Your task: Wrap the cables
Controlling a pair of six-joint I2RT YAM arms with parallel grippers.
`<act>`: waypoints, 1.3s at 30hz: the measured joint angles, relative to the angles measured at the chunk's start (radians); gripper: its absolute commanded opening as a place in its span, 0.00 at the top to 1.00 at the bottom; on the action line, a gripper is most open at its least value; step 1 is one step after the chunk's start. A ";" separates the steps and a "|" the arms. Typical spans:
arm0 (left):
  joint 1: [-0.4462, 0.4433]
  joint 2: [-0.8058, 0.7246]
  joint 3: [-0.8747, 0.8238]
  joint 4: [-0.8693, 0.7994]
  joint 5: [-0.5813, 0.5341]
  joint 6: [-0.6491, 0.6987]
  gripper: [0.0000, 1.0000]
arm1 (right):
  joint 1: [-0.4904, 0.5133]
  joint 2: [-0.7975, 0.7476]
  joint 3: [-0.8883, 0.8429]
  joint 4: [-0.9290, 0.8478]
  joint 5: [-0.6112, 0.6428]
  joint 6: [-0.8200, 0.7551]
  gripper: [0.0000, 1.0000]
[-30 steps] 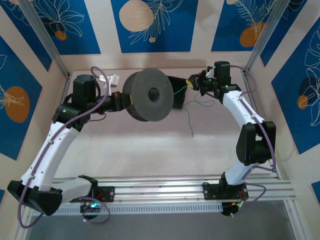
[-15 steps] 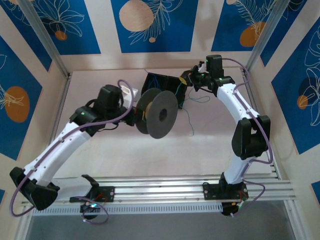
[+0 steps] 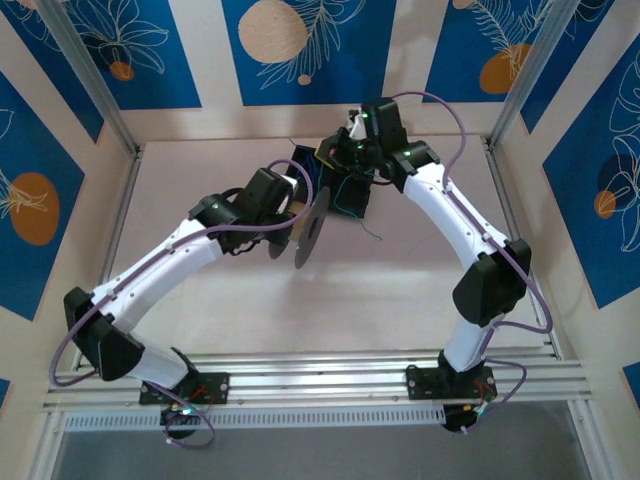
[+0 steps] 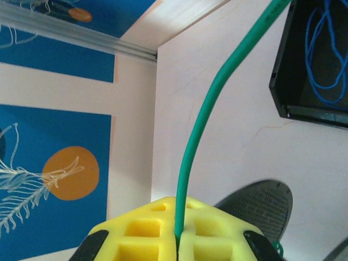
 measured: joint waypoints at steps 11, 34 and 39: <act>-0.003 0.081 0.091 -0.073 -0.176 -0.079 1.00 | 0.103 -0.006 0.038 -0.062 0.136 -0.053 0.93; 0.032 0.124 0.087 -0.105 -0.199 -0.089 1.00 | 0.035 -0.094 -0.065 0.206 0.049 0.027 0.50; 0.047 0.109 0.087 -0.123 -0.192 -0.033 1.00 | -0.053 -0.147 -0.163 0.191 -0.003 -0.157 0.21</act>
